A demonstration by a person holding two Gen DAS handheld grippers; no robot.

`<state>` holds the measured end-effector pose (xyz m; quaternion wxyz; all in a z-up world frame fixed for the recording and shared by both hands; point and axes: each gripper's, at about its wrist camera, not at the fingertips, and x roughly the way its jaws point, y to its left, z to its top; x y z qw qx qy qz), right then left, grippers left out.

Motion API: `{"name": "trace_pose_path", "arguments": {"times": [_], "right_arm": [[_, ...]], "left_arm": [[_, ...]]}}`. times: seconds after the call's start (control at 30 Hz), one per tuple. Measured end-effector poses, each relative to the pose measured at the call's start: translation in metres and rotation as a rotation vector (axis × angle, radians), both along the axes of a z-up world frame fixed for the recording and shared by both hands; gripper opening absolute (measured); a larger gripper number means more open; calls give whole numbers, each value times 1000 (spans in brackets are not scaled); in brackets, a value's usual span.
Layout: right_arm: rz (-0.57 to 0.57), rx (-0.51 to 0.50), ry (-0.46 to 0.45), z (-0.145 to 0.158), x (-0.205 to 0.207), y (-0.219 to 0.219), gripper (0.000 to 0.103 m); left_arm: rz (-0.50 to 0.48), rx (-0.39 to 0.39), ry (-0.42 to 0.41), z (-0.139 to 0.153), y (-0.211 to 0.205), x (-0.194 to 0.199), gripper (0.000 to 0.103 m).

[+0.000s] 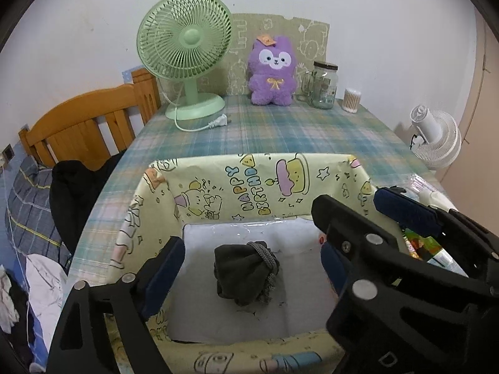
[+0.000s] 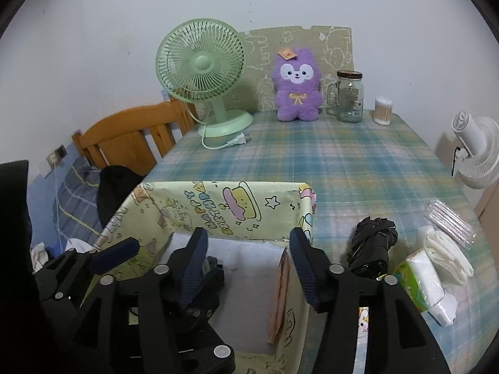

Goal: Organize soft objects
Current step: 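Open the left gripper dropping the grey cloth while the right releases the pink packet into the box, then withdraw both grippers from the box back toward the pile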

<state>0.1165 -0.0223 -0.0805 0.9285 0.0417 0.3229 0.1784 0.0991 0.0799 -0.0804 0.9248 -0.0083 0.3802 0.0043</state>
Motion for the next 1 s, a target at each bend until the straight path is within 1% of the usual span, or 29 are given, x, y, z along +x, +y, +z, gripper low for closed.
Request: {"name": "trace_pose_path", "arguments": {"times": [0.03,0.07,0.13,0.23,0.37,0.5,0.67,0.8,1.0], "right_arm": [[-3,1,-4,2,-2,-1,64],[-13,-5,-9,4,-4,-2,69],[-33,-17,-27,8,-9,-4,75],[-39,-20,-43,14,-14,-8,76],[-58,-24,-66,22,-22,-16,84],[-66,-21,-89,30,-29,-22,87],[-77,-17,-109,37,-37,-31,89],[-82,-11,-117,41,-43,-38,90],[-95,-9,-136,46,-54,-50,90]], "left_arm": [[0,0,-7,2,-1,-3,92],[-2,-1,-10,4,0,-4,93],[-7,-2,-15,7,-3,-7,94],[-14,-2,-26,12,-7,-11,96],[-29,1,-49,20,-13,-18,102],[-47,-4,-67,27,-20,-24,103],[-44,-2,-75,33,-27,-29,103],[-46,15,-92,38,-35,-36,103],[-53,2,-122,43,-46,-46,103]]}}
